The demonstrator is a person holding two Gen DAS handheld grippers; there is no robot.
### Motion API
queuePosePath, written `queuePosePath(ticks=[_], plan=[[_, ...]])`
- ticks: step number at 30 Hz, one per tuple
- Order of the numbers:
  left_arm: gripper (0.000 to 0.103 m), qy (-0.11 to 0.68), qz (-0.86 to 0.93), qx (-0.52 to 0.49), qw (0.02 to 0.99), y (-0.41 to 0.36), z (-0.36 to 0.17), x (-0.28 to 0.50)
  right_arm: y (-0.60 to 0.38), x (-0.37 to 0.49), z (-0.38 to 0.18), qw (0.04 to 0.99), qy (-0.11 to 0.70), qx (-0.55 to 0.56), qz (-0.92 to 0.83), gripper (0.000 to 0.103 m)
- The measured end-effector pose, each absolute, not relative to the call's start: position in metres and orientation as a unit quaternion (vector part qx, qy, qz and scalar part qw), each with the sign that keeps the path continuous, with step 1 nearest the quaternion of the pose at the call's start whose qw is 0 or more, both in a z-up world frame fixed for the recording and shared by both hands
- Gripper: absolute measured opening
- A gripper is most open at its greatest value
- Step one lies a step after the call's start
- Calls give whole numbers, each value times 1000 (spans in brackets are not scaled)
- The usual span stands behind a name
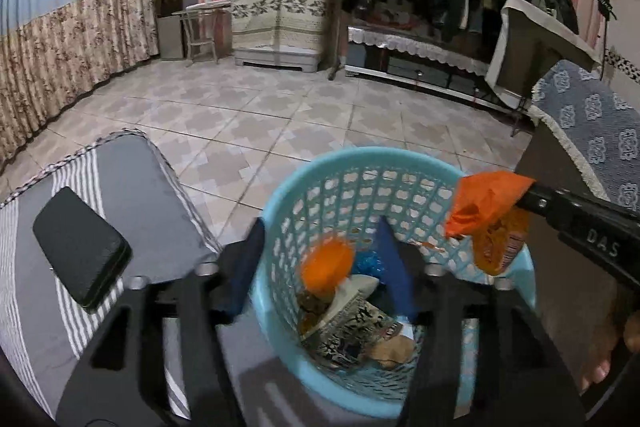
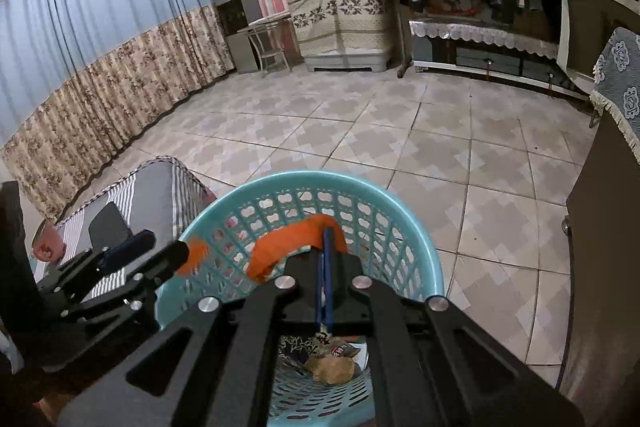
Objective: Collect trash
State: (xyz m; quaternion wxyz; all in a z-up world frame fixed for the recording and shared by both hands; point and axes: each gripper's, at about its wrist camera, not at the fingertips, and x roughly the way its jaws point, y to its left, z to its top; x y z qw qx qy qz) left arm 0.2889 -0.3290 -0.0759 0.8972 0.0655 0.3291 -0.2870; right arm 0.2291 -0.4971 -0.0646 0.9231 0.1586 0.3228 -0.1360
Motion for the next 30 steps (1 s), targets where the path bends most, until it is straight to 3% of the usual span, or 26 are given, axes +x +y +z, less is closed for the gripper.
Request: queuePosePath(ticks=[5,9,11,12,13,15,19,24,30], plan=[[87,319,-251,60,912,-311,-67,293,-495,231,-67,921,326,162,-141,2],[94,310,-228,49,921,-289,-57,292,-487,240,-74,915,346,158,-137,4],[95,305,-216,47,927,-275,-51,290,-484,243,-78,912,353,164,-132,29],[95,300,-209,46,930,-266,-47,287,-481,242,-79,912,352,163,-134,55],[96,296,-204,47,932,-259,-44,284,-478,243,-79,913,351,157,-135,61],[97,283,-189,45,939,-241,-36,275,-470,247,-80,912,360,142,-133,62],[97,269,-165,37,948,-201,-19,259,-452,251,-83,907,381,111,-137,85],[97,253,-125,24,959,-141,0,227,-430,233,-72,919,361,93,-127,94],[97,235,-74,25,969,-80,9,183,-373,198,-41,946,304,73,-81,98]])
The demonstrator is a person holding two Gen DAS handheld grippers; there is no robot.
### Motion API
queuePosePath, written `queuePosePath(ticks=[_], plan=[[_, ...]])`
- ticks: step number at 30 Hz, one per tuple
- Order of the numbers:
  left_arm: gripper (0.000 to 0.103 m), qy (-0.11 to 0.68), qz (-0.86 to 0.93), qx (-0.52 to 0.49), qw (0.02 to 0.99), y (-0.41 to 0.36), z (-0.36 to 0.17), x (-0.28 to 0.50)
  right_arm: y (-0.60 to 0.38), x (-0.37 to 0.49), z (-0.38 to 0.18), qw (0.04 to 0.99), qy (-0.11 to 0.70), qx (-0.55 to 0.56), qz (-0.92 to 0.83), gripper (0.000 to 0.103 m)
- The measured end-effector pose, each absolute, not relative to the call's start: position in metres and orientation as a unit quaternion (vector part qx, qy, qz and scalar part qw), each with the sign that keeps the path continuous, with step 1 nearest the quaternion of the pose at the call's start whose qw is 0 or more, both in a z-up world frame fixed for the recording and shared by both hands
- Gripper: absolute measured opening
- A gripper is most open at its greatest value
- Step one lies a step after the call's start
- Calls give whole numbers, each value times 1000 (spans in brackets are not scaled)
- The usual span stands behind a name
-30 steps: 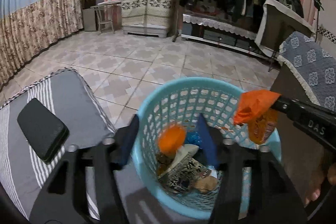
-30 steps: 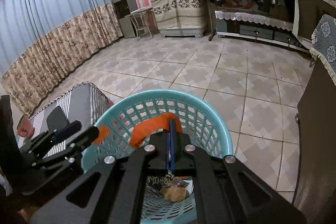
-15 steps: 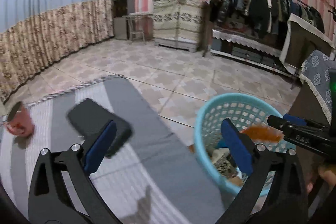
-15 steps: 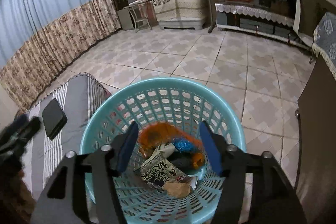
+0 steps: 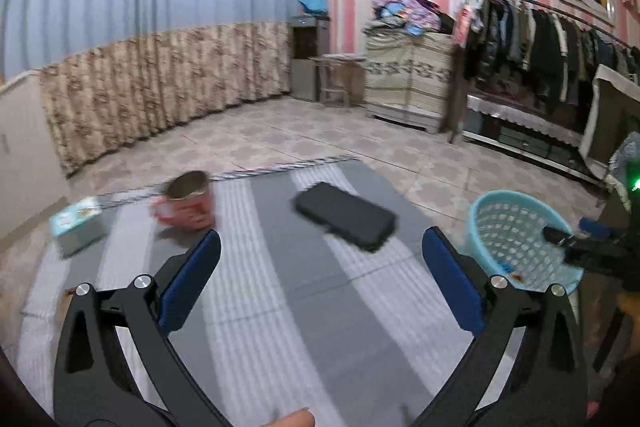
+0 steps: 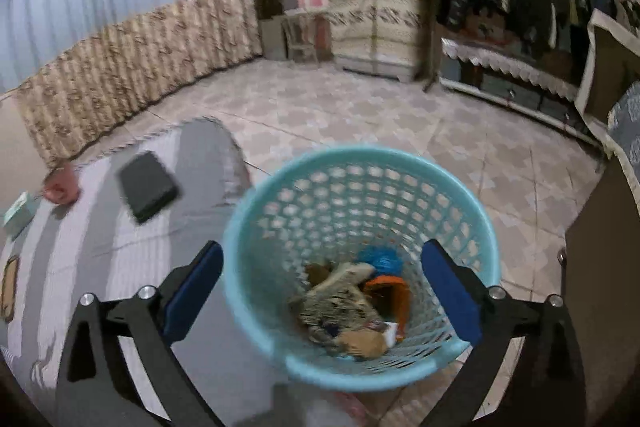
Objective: Collect trash
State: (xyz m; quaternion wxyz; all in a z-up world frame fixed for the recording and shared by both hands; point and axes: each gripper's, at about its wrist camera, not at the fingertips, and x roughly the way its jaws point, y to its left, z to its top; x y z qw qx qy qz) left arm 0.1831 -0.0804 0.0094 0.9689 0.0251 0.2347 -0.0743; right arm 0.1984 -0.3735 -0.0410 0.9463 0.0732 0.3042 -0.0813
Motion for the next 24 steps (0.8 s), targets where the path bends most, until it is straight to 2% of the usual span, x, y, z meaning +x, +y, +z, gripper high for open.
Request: queuePosePath(ticks=[11,24], plan=[[98,207,-32,9,978,-14,16,90,-247,113,-16,968,251,30,-11,98],[98,196,-4,4,981,11,3,40,-206,57,-9,977,212,28,10,98]])
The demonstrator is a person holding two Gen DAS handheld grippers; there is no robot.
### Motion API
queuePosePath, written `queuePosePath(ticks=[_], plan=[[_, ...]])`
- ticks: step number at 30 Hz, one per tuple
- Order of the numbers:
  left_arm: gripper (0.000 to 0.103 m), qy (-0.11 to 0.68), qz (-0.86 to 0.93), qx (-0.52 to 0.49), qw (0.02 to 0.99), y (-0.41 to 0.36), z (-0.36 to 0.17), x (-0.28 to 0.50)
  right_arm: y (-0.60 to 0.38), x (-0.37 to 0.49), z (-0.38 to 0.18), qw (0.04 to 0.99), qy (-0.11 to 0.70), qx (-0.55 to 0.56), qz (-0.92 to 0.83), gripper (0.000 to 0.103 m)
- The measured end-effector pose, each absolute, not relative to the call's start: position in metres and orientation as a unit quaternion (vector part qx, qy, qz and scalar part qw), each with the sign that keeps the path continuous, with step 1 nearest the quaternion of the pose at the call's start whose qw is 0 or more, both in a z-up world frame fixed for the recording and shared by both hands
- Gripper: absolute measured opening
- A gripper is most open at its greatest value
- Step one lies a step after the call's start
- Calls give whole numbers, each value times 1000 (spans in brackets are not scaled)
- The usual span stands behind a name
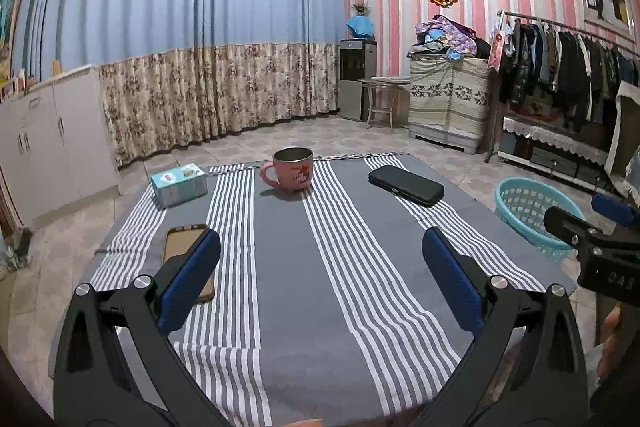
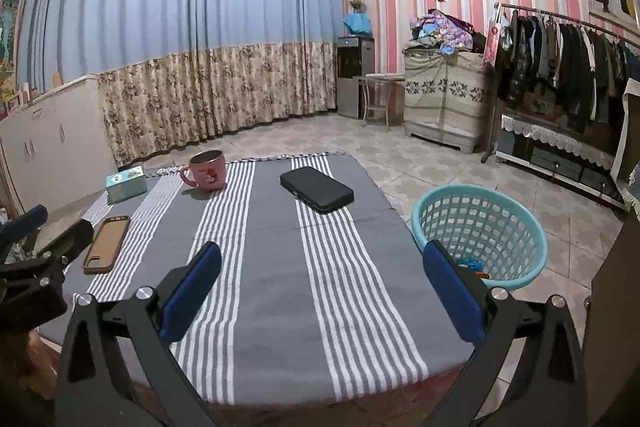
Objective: Collect trash
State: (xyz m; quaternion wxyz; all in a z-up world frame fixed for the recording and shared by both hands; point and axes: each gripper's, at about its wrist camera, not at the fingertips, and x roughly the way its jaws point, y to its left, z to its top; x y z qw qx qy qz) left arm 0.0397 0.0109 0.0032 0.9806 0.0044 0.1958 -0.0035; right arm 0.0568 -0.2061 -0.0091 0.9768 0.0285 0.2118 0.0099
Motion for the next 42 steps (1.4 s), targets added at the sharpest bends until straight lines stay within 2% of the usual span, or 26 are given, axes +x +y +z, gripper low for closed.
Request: queuePosePath(ticks=[42], plan=[[98,158,6,-1,987,9,9,30,-208,45,-13,983,183,21,22,98]])
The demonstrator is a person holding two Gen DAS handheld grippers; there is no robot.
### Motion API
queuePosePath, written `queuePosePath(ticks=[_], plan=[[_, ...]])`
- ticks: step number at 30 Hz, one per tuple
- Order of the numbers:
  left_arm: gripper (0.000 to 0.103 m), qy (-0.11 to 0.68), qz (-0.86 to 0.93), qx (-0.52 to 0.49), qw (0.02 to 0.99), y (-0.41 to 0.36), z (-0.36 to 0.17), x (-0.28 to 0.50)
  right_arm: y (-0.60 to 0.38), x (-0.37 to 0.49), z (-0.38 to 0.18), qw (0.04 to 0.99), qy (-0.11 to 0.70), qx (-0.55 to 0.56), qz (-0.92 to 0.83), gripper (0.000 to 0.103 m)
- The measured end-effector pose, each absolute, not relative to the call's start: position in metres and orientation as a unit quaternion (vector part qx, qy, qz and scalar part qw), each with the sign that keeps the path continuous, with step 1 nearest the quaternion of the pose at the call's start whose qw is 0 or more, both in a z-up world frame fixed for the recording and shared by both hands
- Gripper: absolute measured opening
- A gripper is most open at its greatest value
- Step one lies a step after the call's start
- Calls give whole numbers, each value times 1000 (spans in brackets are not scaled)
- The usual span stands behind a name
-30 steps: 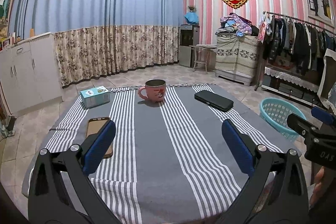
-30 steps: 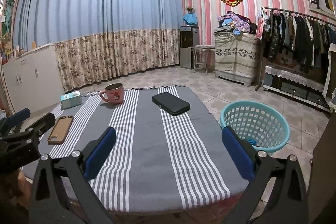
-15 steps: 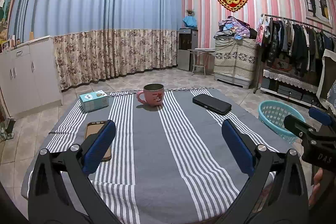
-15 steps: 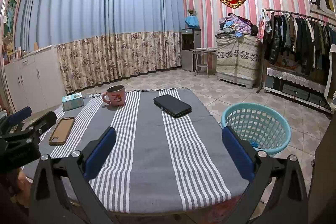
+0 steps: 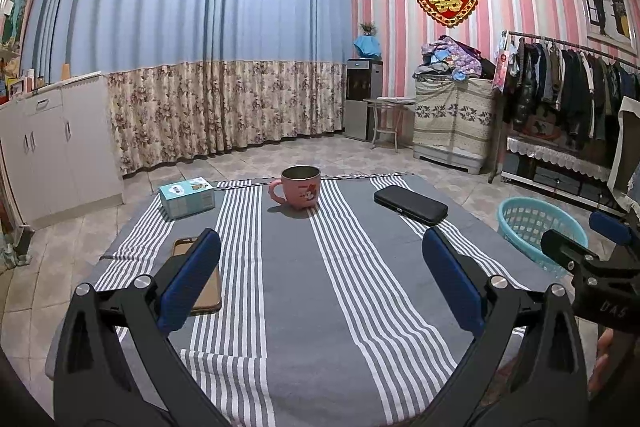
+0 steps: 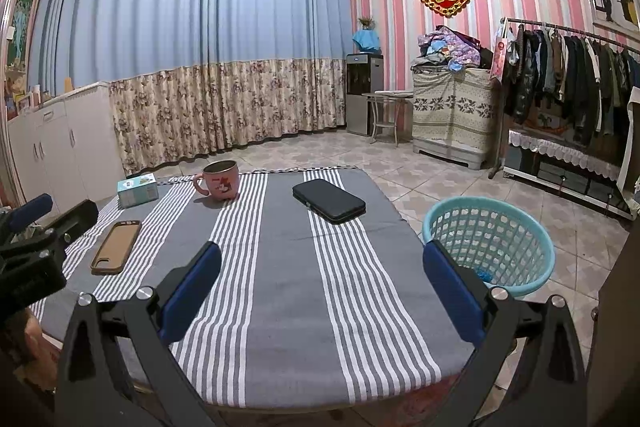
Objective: Collect trash
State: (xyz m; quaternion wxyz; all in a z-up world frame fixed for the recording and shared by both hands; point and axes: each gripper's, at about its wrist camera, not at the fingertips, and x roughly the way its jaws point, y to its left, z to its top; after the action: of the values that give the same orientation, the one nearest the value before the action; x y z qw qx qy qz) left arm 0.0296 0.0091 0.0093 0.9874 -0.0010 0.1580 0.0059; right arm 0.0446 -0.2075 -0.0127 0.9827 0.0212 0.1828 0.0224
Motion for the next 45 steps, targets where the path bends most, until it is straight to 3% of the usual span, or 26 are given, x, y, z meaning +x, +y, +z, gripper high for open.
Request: queuePosePath(ticks=[45], plan=[[98,153,-1,-6,988,5,23,23,-209,47,-16,984,176,20,22,98]])
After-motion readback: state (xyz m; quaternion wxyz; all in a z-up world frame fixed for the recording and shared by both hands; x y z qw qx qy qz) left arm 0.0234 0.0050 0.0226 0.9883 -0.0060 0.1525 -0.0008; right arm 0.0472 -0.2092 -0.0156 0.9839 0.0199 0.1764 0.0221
